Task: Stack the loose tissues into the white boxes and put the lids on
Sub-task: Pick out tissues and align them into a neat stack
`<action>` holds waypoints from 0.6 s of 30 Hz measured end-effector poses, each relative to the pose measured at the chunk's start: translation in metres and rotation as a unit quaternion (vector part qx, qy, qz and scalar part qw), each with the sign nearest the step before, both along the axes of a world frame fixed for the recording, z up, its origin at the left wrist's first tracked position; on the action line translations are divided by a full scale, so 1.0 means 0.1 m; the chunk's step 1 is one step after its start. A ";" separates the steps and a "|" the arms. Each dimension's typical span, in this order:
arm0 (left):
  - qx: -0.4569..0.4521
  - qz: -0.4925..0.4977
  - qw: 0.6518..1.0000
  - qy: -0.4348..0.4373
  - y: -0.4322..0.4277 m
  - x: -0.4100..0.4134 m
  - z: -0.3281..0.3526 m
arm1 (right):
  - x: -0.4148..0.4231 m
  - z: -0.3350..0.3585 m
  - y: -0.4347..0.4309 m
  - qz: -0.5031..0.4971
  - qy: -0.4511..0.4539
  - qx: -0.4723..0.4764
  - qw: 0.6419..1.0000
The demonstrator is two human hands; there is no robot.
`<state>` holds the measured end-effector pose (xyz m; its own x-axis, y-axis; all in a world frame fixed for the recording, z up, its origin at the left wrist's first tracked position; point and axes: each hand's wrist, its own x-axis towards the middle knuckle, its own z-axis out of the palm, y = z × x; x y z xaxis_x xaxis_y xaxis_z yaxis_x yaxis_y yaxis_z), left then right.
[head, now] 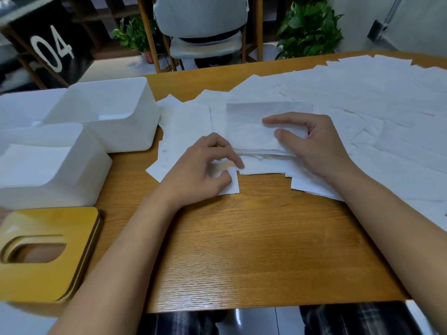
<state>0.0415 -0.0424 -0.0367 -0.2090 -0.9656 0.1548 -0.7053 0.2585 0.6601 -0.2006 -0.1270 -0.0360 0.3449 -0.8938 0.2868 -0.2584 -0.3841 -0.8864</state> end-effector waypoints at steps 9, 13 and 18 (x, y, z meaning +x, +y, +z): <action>0.050 -0.007 0.998 -0.030 0.00 0.08 0.11 | -0.01 0.02 0.00 0.008 0.002 0.008 1.000; 0.017 -0.013 1.000 -0.015 -0.01 0.04 0.08 | -0.01 0.01 0.00 0.007 0.011 0.012 1.000; -0.066 -0.001 0.990 0.122 -0.01 -0.18 0.11 | 0.02 0.03 0.05 0.024 0.016 0.005 1.000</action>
